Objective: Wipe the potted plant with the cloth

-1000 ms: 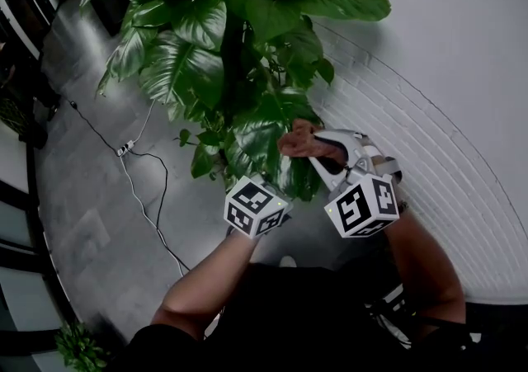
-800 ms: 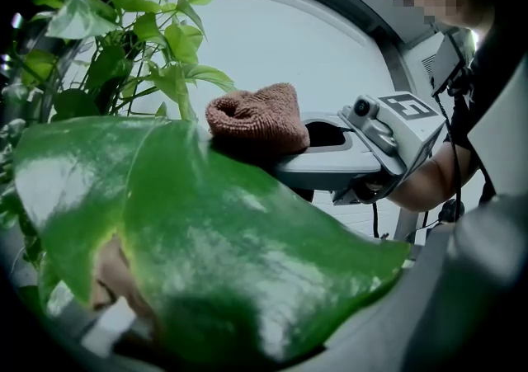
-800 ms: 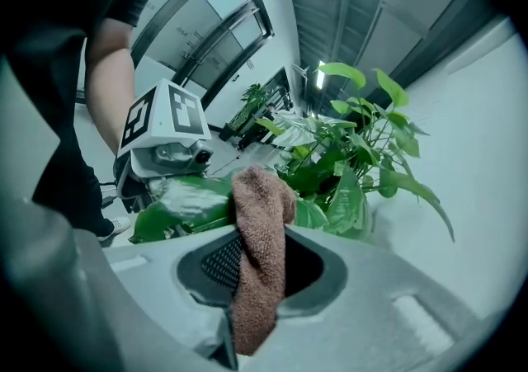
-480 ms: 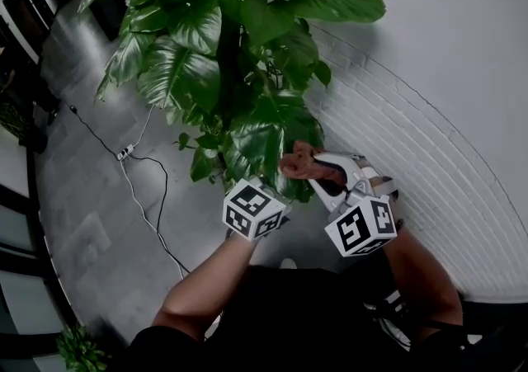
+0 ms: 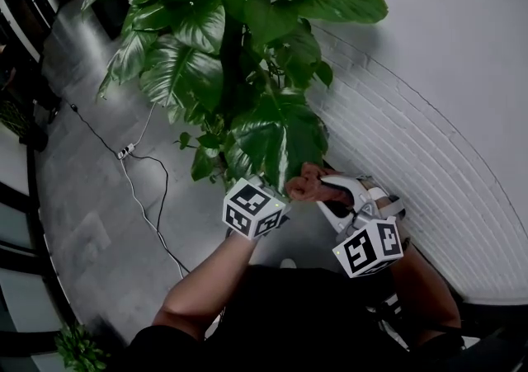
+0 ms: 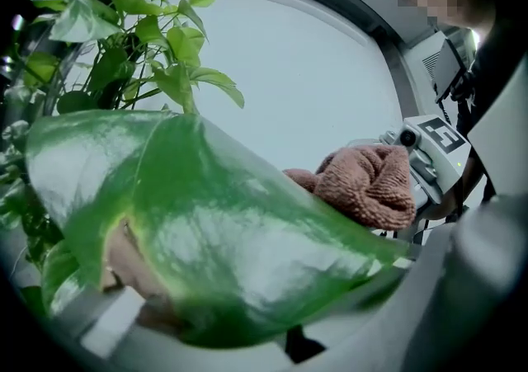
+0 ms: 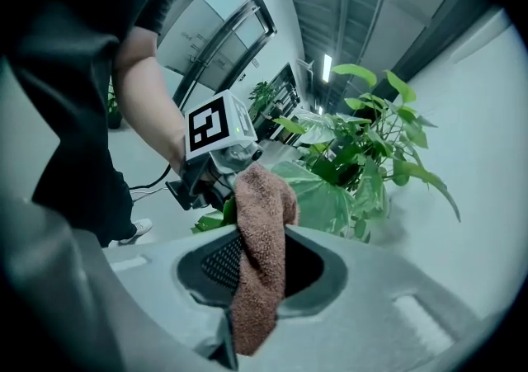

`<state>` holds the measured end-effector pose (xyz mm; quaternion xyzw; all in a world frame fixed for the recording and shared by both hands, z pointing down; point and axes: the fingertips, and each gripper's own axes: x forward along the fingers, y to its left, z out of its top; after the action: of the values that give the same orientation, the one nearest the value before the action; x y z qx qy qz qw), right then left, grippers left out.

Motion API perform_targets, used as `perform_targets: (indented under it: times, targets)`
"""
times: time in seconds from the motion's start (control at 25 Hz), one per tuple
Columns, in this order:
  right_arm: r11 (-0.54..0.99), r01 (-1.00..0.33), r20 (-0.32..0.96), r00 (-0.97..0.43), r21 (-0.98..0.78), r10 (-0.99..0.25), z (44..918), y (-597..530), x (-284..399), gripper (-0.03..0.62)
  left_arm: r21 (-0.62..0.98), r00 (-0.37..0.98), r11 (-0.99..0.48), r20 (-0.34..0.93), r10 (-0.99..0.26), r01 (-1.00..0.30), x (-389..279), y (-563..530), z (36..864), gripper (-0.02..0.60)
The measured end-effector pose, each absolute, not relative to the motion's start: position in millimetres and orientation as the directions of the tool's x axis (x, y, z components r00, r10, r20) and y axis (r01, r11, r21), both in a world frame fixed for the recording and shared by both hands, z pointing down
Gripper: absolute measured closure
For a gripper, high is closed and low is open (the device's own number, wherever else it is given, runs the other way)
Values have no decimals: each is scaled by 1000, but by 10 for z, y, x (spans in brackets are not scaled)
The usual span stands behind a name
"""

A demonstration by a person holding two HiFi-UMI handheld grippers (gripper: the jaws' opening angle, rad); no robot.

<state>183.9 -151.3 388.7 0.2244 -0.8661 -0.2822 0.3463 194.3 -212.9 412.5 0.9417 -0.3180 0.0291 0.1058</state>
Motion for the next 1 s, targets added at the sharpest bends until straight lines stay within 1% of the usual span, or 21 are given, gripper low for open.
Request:
perform_targets:
  times: [0.2, 0.28, 0.44, 0.56, 0.72, 1.0]
  targets:
    - [763, -90, 551, -639, 640, -537, 3792, -1317, 1891, 526, 176, 793, -773, 122, -597, -609, 1907, -2120, 4135, 565]
    - [755, -66, 552, -642, 652, -532, 3631, -1271, 1899, 525, 179, 789, -769, 121, -602, -614, 1878, -2120, 4150, 565]
    - [686, -90, 467, -668, 722, -580, 3126, -1377, 1845, 525, 187, 781, -759, 116, -614, -624, 1833, -2140, 4172, 565]
    - [636, -121, 404, -679, 762, -613, 2904, -1599, 1716, 525, 189, 781, -759, 108, -615, -624, 1845, -2139, 4162, 565]
    - [627, -141, 379, -689, 766, -618, 3024, -1892, 1478, 526, 181, 795, -775, 100, -598, -606, 1930, -2101, 4116, 565]
    - [659, -99, 437, -674, 746, -596, 3427, -1846, 1408, 525, 177, 798, -778, 105, -594, -602, 1903, -2096, 4098, 565]
